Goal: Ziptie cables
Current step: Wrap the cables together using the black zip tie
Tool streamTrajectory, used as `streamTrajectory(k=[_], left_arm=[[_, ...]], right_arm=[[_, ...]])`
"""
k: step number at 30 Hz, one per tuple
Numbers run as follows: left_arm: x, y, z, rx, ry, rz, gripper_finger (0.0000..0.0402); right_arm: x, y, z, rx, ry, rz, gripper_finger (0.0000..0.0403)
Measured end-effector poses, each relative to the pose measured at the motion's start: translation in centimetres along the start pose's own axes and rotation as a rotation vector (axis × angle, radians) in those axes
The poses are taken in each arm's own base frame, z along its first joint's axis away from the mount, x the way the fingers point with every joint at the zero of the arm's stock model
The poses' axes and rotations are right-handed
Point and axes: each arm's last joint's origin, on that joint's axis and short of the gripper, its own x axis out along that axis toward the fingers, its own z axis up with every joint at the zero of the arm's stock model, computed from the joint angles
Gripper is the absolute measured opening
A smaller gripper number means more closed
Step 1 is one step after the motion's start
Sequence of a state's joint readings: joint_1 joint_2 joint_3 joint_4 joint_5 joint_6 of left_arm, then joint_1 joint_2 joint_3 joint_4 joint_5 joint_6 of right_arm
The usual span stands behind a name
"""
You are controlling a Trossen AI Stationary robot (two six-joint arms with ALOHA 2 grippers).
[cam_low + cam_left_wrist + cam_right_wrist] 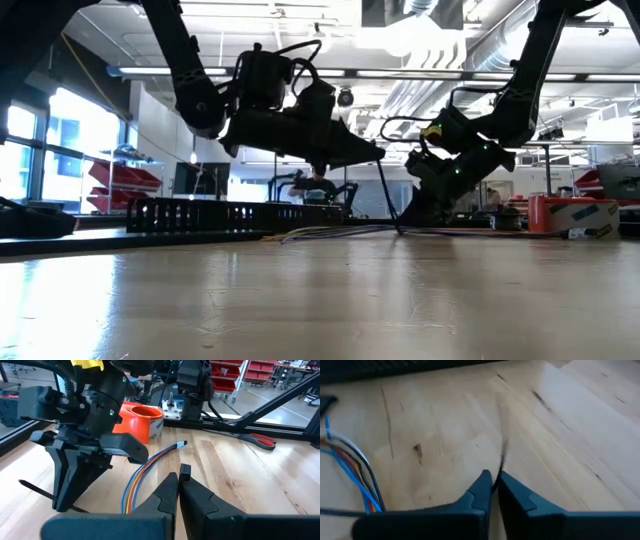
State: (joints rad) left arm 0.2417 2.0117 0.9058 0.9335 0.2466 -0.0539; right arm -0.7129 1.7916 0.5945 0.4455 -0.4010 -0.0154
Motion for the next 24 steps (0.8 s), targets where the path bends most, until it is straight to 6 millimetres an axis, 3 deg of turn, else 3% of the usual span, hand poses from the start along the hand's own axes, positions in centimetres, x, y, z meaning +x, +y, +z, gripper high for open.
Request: streamTrajectory(k=[7,14,20,24], left_arm=[[0.4,-0.1,0.7,-0.018,-0.017,-0.017,0.0000],[0.5,0.3,0.8,-0.071,-0.008,-0.031,0.0000],[0.3,0.9,0.9,-0.090,-0.019,-0.044,0.0000],[0.6,0.9,1.2,-0.081,-0.031,-0.060,0.0000]], right_arm=[[0.3,0.9,0.0,-0.182,0.003,0.016,0.0001],[0.5,3.0,0.3,-0.414,-0.058,-0.020,0.0000],[-2.1,4.7,-0.4,-0.556,-0.258,-0.072,0.0000],[-3.3,5.6,-1.1,-0.629,-0.287,-0.123,0.0000]])
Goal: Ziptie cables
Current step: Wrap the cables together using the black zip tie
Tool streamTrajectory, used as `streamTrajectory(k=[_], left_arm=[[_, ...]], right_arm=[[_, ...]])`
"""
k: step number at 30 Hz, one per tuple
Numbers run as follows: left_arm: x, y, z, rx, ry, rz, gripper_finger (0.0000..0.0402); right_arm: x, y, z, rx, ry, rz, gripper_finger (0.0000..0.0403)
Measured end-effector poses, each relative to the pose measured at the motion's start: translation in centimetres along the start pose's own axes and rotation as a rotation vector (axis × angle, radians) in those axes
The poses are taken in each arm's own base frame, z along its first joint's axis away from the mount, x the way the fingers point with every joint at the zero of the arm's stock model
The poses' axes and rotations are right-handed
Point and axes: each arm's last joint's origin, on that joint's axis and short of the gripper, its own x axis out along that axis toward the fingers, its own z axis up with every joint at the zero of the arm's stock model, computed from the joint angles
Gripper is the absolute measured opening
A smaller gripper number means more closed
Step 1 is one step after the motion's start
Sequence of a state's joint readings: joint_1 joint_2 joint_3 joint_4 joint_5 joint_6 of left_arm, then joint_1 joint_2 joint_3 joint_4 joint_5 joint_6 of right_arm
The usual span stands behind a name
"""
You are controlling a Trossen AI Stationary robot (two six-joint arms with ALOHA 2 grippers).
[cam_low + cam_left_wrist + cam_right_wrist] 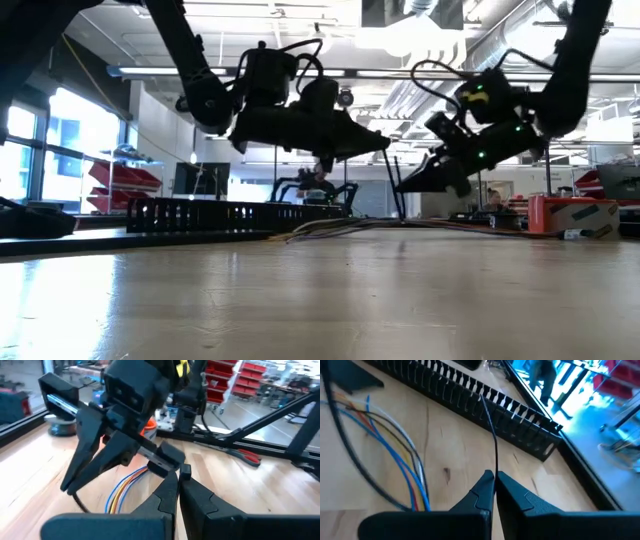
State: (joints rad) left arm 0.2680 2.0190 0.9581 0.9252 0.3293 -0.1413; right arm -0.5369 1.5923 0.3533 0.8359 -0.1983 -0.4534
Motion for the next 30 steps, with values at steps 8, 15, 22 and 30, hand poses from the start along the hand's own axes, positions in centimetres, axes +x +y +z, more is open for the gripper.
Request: streamTrajectory(k=[8,15,22,30], left_arm=[[2.7,0.8,-1.2,-0.069,0.028,-0.115,0.0000],[3.0,1.3,-1.5,-0.120,0.034,-0.132,0.0000],[2.9,1.7,-1.4,-0.142,0.037,-0.145,0.0000],[2.9,1.4,-1.6,-0.145,0.056,-0.205,0.0000]], right_arm=[[0.1,2.7,1.1,-0.193,0.047,-0.058,0.0000],[0.2,4.5,1.8,-0.315,0.058,-0.079,0.0000],[0.1,5.3,2.6,-0.389,0.026,-0.102,0.0000],[-1.2,5.5,2.0,-0.424,-0.049,-0.178,0.0000]])
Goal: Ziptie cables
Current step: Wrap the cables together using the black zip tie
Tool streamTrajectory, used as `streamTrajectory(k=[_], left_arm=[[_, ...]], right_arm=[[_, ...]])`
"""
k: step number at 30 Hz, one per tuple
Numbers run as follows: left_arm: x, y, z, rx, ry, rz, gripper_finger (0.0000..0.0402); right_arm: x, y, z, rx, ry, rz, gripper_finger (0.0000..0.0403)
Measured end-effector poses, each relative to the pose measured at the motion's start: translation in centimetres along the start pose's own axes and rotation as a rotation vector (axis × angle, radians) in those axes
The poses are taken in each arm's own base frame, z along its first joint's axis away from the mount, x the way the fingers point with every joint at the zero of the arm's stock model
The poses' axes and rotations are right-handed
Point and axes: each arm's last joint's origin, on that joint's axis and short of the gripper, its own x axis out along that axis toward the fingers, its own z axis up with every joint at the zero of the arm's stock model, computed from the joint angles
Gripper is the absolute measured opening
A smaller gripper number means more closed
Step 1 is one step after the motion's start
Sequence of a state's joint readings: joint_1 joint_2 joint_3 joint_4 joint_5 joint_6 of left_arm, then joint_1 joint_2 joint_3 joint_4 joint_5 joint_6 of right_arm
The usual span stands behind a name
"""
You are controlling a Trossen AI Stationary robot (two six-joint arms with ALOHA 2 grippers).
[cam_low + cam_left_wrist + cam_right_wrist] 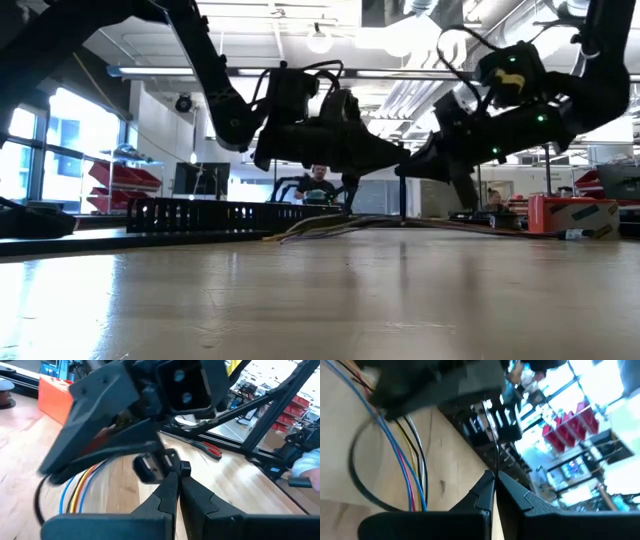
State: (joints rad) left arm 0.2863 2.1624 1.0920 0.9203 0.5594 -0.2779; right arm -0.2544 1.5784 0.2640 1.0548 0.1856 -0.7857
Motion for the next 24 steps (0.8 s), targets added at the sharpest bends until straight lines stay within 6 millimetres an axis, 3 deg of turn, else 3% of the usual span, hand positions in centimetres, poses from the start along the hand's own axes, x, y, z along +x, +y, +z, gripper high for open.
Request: streamTrajectory(k=[24], left_arm=[[0.0,-0.1,0.0,-0.010,0.004,-0.015,0.0000]], right_arm=[[0.0,1.0,1.0,-0.089,0.007,0.031,0.0000]])
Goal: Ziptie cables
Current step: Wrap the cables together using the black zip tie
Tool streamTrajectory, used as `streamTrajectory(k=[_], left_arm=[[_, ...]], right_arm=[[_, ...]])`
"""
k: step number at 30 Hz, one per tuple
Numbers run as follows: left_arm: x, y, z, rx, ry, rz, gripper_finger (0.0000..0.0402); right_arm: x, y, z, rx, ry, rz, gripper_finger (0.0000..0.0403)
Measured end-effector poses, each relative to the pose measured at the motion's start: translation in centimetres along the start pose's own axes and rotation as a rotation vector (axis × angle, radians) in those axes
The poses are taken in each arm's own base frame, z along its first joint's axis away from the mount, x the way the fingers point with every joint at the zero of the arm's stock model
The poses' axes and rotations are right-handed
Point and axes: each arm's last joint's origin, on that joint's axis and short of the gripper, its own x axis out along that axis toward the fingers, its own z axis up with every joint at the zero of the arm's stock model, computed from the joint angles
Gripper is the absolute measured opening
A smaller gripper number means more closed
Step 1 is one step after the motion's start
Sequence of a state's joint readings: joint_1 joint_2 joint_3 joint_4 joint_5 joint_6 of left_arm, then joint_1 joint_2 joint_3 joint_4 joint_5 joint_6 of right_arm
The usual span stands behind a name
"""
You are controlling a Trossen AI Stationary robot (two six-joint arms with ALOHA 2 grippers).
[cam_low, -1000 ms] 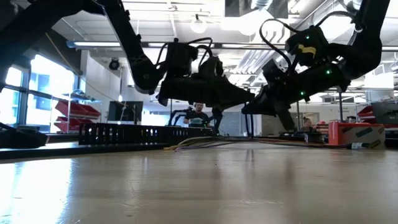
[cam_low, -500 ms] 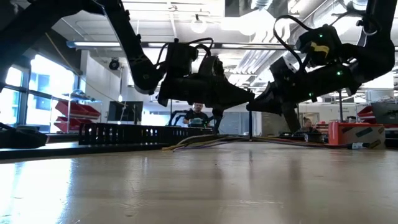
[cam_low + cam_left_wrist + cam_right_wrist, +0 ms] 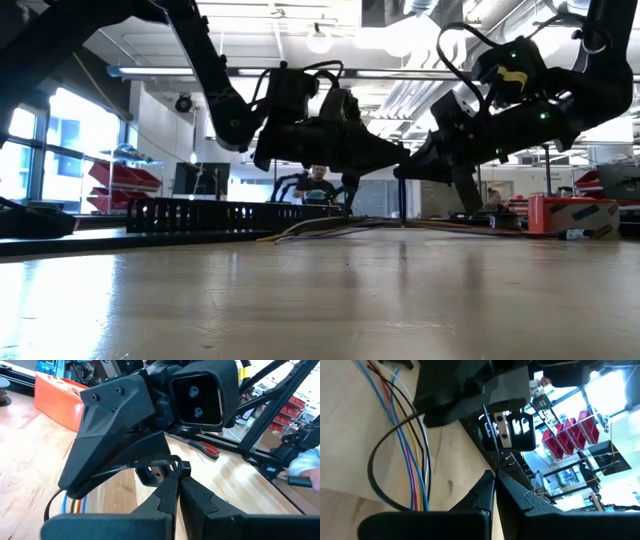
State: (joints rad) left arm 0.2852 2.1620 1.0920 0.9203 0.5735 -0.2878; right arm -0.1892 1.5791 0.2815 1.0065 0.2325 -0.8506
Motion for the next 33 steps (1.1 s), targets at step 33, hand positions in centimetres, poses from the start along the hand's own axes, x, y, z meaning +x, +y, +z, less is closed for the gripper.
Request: streamTrajectory(k=[33], left_arm=[[0.16,-0.27,-0.07,0.001,0.004,-0.006,0.0000]], right_arm=[[-0.05,0.06,0.13,-0.033,-0.007,-0.003,0.0000]])
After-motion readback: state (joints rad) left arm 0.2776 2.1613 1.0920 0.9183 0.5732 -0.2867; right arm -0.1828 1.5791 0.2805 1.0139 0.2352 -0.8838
